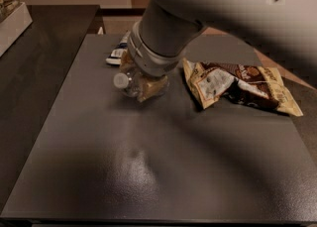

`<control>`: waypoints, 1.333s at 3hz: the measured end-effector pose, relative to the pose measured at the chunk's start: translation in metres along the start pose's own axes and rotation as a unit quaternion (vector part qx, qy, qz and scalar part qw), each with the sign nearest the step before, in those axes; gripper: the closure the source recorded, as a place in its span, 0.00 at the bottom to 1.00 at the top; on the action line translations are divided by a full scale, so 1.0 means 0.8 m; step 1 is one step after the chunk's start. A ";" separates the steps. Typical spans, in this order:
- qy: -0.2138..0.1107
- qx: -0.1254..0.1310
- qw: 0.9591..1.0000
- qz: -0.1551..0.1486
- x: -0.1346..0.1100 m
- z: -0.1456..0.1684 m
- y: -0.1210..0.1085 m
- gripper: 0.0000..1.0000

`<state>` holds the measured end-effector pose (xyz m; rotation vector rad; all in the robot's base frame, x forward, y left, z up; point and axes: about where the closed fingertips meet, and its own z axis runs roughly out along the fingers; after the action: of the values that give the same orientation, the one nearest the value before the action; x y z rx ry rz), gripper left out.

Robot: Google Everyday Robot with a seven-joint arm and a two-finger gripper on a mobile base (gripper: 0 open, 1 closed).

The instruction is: Knock water bottle over

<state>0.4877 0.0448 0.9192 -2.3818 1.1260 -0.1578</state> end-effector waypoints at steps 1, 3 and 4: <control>0.040 -0.021 0.998 -0.049 -0.001 0.016 0.015 0.82; 0.102 -0.055 0.984 -0.132 0.000 0.039 0.043 0.35; 0.111 -0.075 0.979 -0.157 -0.001 0.051 0.055 0.12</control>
Offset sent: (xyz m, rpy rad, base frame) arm -0.0116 -0.0100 -0.0482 -0.3424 -0.1575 0.1493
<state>0.4692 0.0375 0.8628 -2.7204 0.8726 -0.4709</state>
